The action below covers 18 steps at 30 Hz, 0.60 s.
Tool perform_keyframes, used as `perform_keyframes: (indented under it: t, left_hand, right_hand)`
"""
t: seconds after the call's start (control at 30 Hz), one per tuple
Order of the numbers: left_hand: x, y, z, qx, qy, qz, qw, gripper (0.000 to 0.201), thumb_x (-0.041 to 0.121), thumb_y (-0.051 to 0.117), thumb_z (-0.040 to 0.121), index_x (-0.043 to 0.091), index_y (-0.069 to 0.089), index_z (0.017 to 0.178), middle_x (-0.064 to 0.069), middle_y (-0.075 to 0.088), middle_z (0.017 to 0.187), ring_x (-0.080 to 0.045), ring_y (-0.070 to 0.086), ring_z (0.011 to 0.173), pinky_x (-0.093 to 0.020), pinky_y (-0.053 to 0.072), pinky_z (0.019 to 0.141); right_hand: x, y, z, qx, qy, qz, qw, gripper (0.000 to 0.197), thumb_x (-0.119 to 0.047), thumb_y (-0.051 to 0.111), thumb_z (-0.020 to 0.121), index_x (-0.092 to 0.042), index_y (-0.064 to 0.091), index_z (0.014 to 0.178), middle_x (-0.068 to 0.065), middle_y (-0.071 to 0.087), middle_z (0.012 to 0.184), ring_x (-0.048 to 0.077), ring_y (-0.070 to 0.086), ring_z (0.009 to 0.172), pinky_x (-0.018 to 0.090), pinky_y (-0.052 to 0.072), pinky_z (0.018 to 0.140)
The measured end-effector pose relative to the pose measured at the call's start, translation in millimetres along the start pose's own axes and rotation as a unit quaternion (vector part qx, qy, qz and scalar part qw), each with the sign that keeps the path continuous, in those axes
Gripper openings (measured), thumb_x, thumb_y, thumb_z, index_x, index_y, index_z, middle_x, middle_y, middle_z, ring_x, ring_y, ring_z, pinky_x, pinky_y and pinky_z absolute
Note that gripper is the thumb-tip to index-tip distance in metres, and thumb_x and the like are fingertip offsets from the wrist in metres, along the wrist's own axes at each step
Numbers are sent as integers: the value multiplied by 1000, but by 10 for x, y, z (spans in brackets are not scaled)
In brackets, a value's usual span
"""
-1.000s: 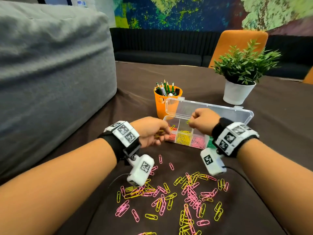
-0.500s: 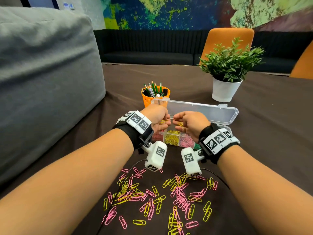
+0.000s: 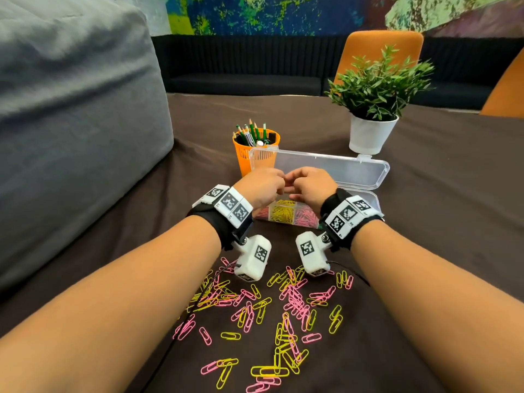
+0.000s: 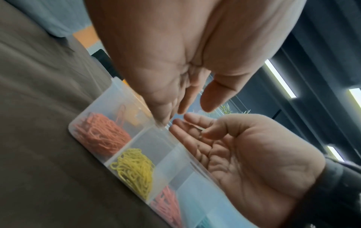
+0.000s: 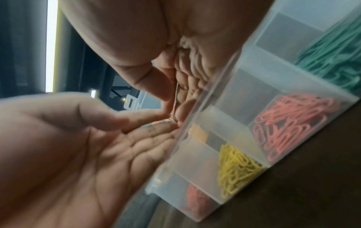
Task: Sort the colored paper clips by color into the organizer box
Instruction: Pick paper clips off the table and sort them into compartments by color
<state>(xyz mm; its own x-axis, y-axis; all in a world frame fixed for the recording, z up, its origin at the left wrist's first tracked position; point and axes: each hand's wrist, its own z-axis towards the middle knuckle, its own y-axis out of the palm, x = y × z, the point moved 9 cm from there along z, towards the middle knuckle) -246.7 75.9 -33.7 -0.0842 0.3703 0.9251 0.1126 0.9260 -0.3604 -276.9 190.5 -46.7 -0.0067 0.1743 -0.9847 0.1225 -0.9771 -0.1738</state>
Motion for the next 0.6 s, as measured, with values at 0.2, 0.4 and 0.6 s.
perform_keyframes:
  t: [0.2, 0.4, 0.6]
  left_hand:
    - [101, -48, -604, -30, 144, 327, 934, 31, 10, 65, 82, 24, 71, 110, 8, 68, 97, -8, 62, 91, -21, 50, 84]
    - [-307, 362, -1006, -177, 104, 516, 832, 24, 43, 72, 84, 25, 74, 100, 13, 70, 86, -9, 63, 81, -24, 49, 70]
    - [-348, 575, -957, -158, 104, 554, 810, 26, 45, 72, 85, 21, 72, 96, 4, 71, 95, -18, 64, 88, -25, 40, 62]
  right_hand:
    - [-214, -357, -591, -143, -116, -216, 959, 16, 5, 66, 83, -10, 65, 85, -9, 63, 59, 4, 56, 51, 18, 45, 49]
    - [407, -469, -1230, -279, -60, -581, 762, 17, -25, 71, 82, -33, 68, 97, -18, 62, 86, 2, 58, 79, 17, 46, 75]
    - [500, -471, -1273, -267, -84, -593, 755, 15, -27, 67, 84, -32, 70, 98, -12, 58, 95, 11, 57, 88, 31, 50, 82]
